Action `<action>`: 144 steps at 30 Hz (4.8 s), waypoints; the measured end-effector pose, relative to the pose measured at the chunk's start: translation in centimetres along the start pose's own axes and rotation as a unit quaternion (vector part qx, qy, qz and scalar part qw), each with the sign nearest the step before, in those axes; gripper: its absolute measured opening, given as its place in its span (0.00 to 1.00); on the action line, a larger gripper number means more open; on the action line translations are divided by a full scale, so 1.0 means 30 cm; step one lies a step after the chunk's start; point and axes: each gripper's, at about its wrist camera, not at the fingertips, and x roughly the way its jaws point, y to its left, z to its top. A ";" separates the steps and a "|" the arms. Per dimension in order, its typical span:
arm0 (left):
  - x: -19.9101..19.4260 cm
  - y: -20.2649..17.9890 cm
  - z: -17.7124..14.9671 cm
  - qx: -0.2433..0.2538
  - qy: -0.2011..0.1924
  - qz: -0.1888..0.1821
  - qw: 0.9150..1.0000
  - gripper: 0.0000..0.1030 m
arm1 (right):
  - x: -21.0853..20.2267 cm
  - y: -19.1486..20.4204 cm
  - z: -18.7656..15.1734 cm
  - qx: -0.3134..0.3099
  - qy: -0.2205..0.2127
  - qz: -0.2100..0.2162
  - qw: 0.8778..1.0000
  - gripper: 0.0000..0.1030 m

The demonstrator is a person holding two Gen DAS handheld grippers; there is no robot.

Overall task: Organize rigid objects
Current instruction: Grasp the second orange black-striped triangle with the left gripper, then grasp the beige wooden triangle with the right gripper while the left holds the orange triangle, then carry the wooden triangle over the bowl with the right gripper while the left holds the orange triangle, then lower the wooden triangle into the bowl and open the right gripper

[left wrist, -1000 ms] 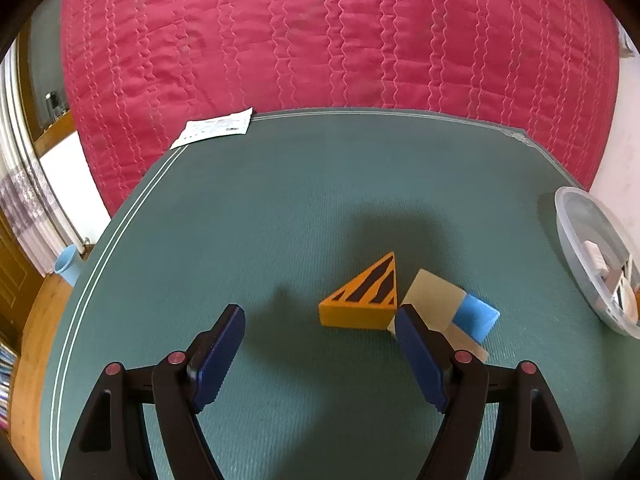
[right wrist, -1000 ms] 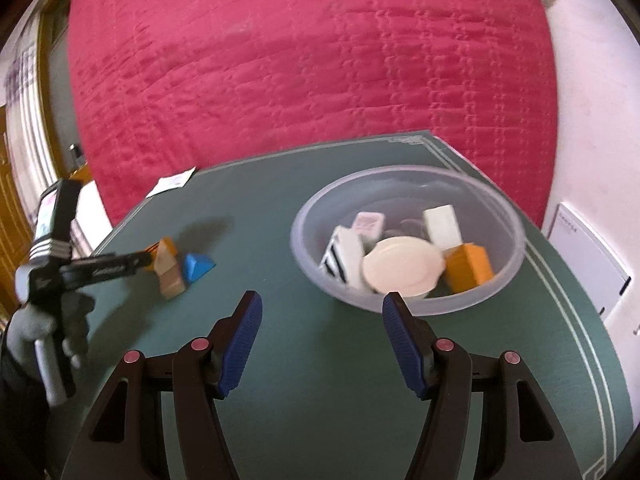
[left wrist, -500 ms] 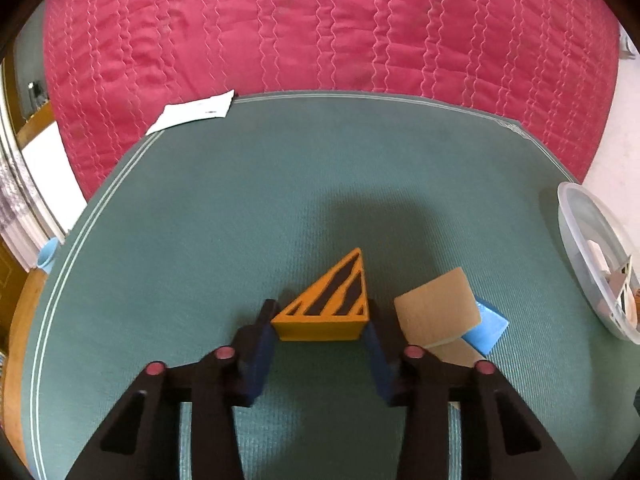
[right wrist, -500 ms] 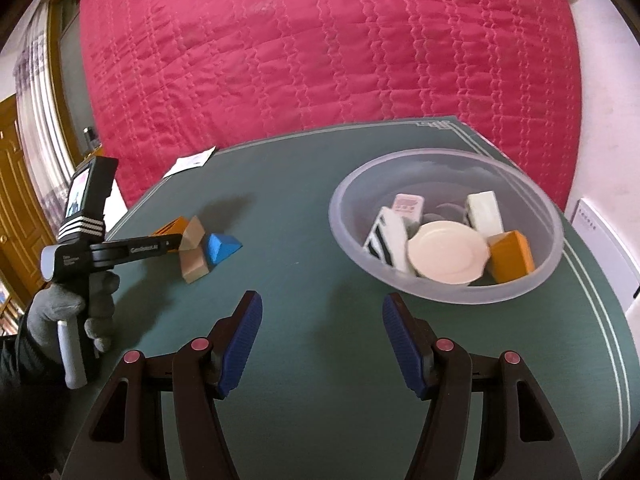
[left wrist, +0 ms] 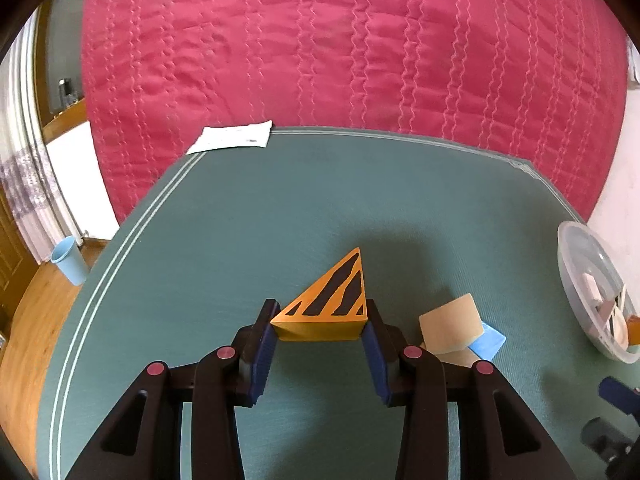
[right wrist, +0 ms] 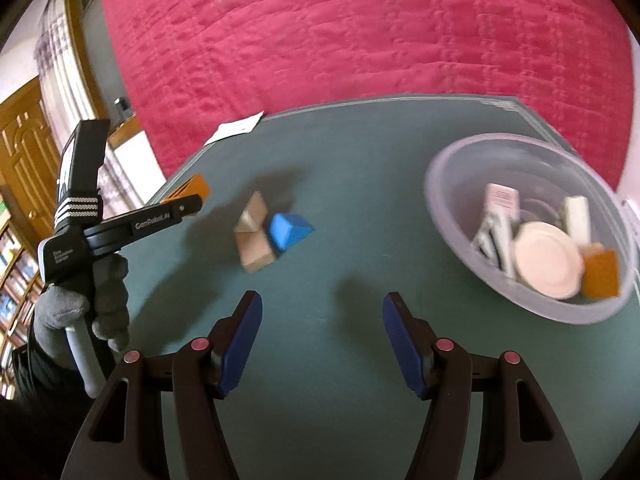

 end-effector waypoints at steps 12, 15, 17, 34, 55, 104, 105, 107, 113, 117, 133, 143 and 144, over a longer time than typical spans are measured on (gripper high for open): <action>-0.045 0.078 0.004 -0.040 -0.009 0.004 0.999 0.42 | 0.203 0.126 0.119 -0.052 0.035 0.027 0.998 0.62; -0.054 0.085 0.006 -0.044 -0.012 0.002 0.999 0.42 | 0.248 0.144 0.149 -0.062 0.037 0.033 0.997 0.62; -0.056 0.089 0.006 -0.046 -0.012 -0.001 0.999 0.42 | 0.275 0.168 0.161 -0.087 0.034 0.018 0.996 0.62; -0.053 0.093 0.003 -0.051 -0.004 -0.011 0.999 0.42 | 0.421 0.218 0.240 -0.161 0.049 0.001 0.986 0.61; -0.045 0.090 -0.007 -0.050 0.002 -0.013 0.999 0.42 | 0.441 0.169 0.247 -0.070 0.053 0.046 0.995 0.34; -0.073 0.043 -0.026 -0.018 -0.012 -0.037 0.999 0.42 | -0.065 -0.123 0.142 0.075 -0.069 -0.016 0.995 0.29; -0.074 0.043 -0.028 -0.017 -0.012 -0.037 0.999 0.42 | -0.071 -0.129 0.141 0.077 -0.071 -0.018 0.994 0.29; -0.075 0.040 -0.030 -0.016 -0.012 -0.037 0.999 0.42 | -0.083 -0.143 0.135 0.082 -0.073 -0.022 0.994 0.29; -0.074 0.033 -0.035 -0.011 -0.013 -0.038 0.999 0.42 | -0.118 -0.172 0.119 0.094 -0.081 -0.032 0.992 0.29; -0.075 0.026 -0.035 -0.009 -0.015 -0.038 0.999 0.42 | -0.144 -0.199 0.110 0.103 -0.092 -0.047 0.989 0.29; -0.082 0.001 -0.046 0.005 -0.019 -0.038 0.999 0.42 | -0.250 -0.330 0.083 0.147 -0.128 -0.125 0.973 0.29; -0.084 -0.005 -0.055 0.008 -0.019 -0.036 0.999 0.42 | -0.288 -0.379 0.076 0.160 -0.142 -0.151 0.965 0.29; -0.084 -0.005 -0.055 0.008 -0.019 -0.036 0.999 0.42 | -0.292 -0.386 0.077 0.162 -0.143 -0.154 0.964 0.29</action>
